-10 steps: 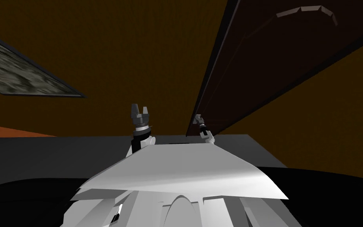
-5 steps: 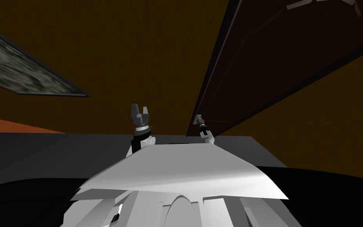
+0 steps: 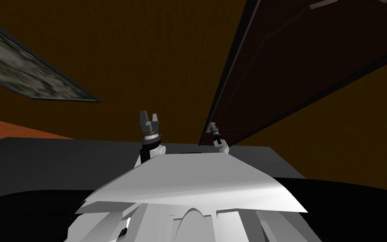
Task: Pull the door open
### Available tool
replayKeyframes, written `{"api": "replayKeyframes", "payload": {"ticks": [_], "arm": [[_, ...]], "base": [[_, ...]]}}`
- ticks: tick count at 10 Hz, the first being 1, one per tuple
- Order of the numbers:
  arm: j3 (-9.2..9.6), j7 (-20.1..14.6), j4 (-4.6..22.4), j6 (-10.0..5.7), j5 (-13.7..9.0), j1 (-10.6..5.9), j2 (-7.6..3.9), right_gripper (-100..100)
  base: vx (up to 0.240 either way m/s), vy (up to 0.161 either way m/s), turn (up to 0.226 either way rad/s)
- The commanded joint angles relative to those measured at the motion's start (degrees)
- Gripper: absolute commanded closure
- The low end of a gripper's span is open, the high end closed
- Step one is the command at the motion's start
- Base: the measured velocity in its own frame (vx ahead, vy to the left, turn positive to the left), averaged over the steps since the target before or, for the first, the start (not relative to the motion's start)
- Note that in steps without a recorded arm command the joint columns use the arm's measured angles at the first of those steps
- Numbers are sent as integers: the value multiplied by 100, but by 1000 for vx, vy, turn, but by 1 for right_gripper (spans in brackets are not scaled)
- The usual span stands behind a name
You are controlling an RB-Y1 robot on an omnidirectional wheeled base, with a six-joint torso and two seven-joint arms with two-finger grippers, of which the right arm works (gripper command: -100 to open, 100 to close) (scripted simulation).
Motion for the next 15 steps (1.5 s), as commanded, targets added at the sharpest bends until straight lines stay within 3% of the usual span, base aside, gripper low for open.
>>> {"api": "replayKeyframes", "payload": {"ticks": [1, 4, 9, 10, 13, 14, 15], "arm": [[4, -171, 15, -35, -145, 5, 0, 100], [-9, -509, 6, -49, -450, 40, -35, 100], [-39, -1268, -13, -82, -1174, 124, -118, 100], [-39, -1304, -13, -82, -1174, 124, -118, 100], [-61, -1811, -26, -106, -1703, 185, -179, 100], [-61, -1876, -26, -106, -1703, 185, -179, 100], [-69, -2081, -31, -115, -1894, 207, -201, 100]], "base": [[-35, -28, 117], [-40, -20, 116], [-57, -35, 165], [-47, -22, 65], [-57, -31, 166], [-52, -33, 53], [-49, -19, 77]]}}
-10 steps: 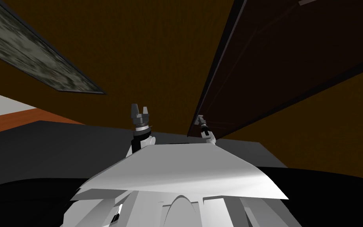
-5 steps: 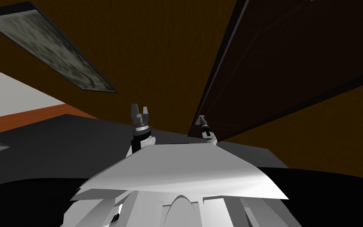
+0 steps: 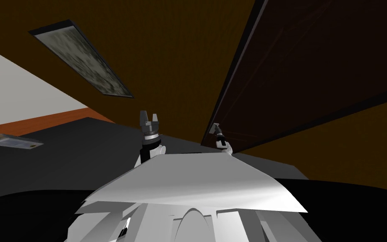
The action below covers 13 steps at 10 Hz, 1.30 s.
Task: Pull the door open
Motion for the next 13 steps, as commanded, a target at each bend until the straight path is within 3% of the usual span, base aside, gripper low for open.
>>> {"api": "replayKeyframes", "payload": {"ticks": [1, 2, 4, 5, 7, 8, 9, 10, 12, 13], "arm": [[48, -286, 3, -20, -283, 20, 11, 100], [48, -345, 3, -20, -283, 20, 11, 100], [31, -709, -8, -39, -681, 68, -36, 100], [31, -783, -8, -39, -697, 68, -36, 100], [13, -1140, -19, -58, -1096, 117, -85, 100], [13, -1228, -19, -58, -1120, 117, -85, 100], [4, -1425, -24, -68, -1342, 143, -110, 100], [4, -1458, -24, -68, -1342, 143, -110, 100], [-15, -1819, -36, -89, -1750, 195, -162, 100], [-15, -1920, -36, -89, -1792, 195, -162, 100]], "base": [[-68, -24, 197], [-55, -26, 99], [-70, -38, 181], [-62, -36, 81], [-60, -27, 153], [-60, -23, 64], [-59, -17, 130], [-52, -19, 68], [-86, -34, 160], [-71, -26, 102]]}}
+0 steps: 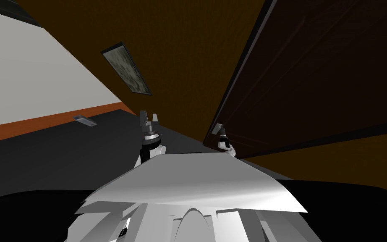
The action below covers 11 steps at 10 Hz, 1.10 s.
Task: Pull the door open
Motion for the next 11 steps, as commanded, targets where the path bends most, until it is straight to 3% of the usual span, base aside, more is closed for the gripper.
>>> {"api": "replayKeyframes", "payload": {"ticks": [1, 2, 4, 5, 6, 7, 11], "arm": [[66, -286, -22, -28, -269, 1, 13, 100], [66, -330, -22, -28, -269, 1, 13, 100], [47, -711, -34, -49, -685, 55, -40, 100], [47, -798, -34, -49, -732, 55, -40, 100], [37, -1002, -40, -59, -963, 82, -66, 100], [37, -1032, -40, -59, -963, 82, -66, 100], [8, -1714, -57, -91, -1657, 162, -145, 100]], "base": [[-66, -20, 120], [-48, -12, 85], [-78, -28, 179], [-62, -28, 80], [-65, -17, 123], [-55, -17, 78], [-78, -17, 141]]}}
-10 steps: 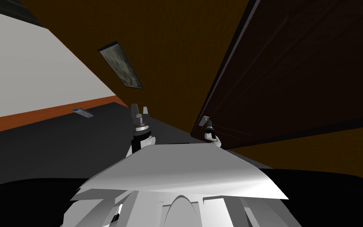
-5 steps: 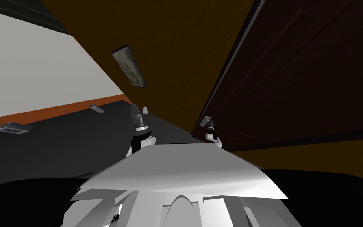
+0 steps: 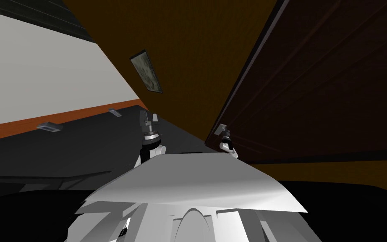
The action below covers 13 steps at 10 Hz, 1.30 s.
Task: Pull the door open
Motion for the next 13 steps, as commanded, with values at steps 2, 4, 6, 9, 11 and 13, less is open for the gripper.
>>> {"api": "replayKeyframes", "payload": {"ticks": [2, 4, 6, 9, 11, 13], "arm": [[22, -379, -106, -18, -344, -9, -10, 100], [5, -599, -119, 29, -625, 63, 52, -100], [44, -810, -184, 24, -821, 66, 136, -100], [120, -1224, -311, 12, -1206, 73, 304, -100], [179, -1550, -412, 4, -1509, 78, 437, -100], [243, -1896, -519, -5, -1830, 84, 579, -100]], "base": [[-92, -18, 148], [-64, -24, 85], [-54, -16, -20], [-91, -8, 45], [-74, 1, 74], [-94, -1, 52]]}}
